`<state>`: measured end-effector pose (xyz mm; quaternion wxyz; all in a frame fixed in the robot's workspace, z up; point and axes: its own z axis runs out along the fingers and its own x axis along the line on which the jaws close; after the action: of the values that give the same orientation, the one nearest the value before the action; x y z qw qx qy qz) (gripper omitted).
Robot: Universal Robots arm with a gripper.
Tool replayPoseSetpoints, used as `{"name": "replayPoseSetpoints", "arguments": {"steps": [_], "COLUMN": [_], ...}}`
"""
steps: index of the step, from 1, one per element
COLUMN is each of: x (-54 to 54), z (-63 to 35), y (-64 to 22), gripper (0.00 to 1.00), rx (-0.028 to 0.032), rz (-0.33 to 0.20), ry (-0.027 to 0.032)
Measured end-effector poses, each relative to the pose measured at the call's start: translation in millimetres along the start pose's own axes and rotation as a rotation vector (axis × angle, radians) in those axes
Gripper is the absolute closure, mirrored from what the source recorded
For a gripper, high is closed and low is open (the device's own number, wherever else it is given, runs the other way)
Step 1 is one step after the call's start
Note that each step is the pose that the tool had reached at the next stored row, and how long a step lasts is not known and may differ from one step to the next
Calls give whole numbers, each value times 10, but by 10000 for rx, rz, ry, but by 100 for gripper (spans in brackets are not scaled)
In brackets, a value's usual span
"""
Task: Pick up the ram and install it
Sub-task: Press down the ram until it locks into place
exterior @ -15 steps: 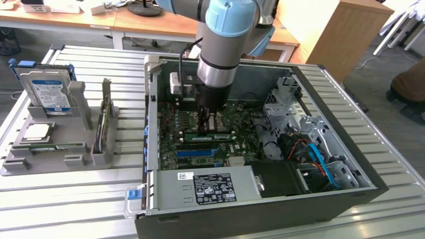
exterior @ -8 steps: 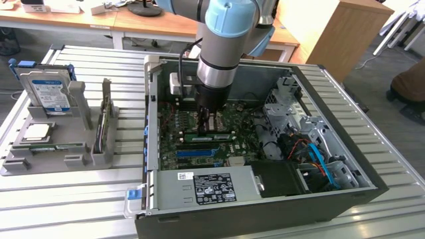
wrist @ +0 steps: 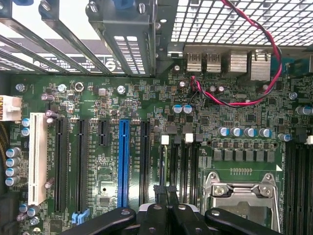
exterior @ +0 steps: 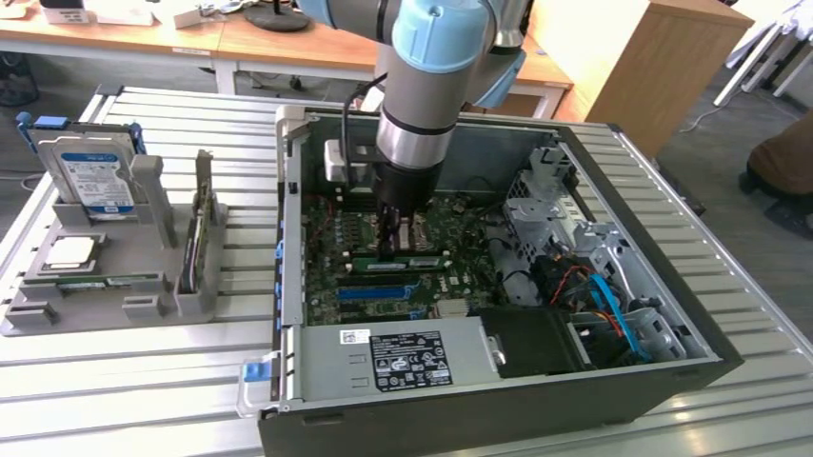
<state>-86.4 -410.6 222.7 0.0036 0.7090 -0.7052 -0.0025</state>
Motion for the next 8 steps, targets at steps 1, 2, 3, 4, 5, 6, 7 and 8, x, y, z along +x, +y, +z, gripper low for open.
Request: {"name": "replayPoseSetpoints", "arguments": {"steps": [1,2,3,4,5,6,7,8], "x": [0,0,0,0,0,0,0,0], "z": [3,4,4,4,4,5,5,5], "y": [0,0,0,0,0,0,0,0], "gripper": [89,89,89,89,89,89,89,89], "rx": [0,0,0,1,1,1,1,1], "rz": [0,0,1,0,0,0,0,0], "ry": [0,0,0,0,-1,-1,-2,-1]}}
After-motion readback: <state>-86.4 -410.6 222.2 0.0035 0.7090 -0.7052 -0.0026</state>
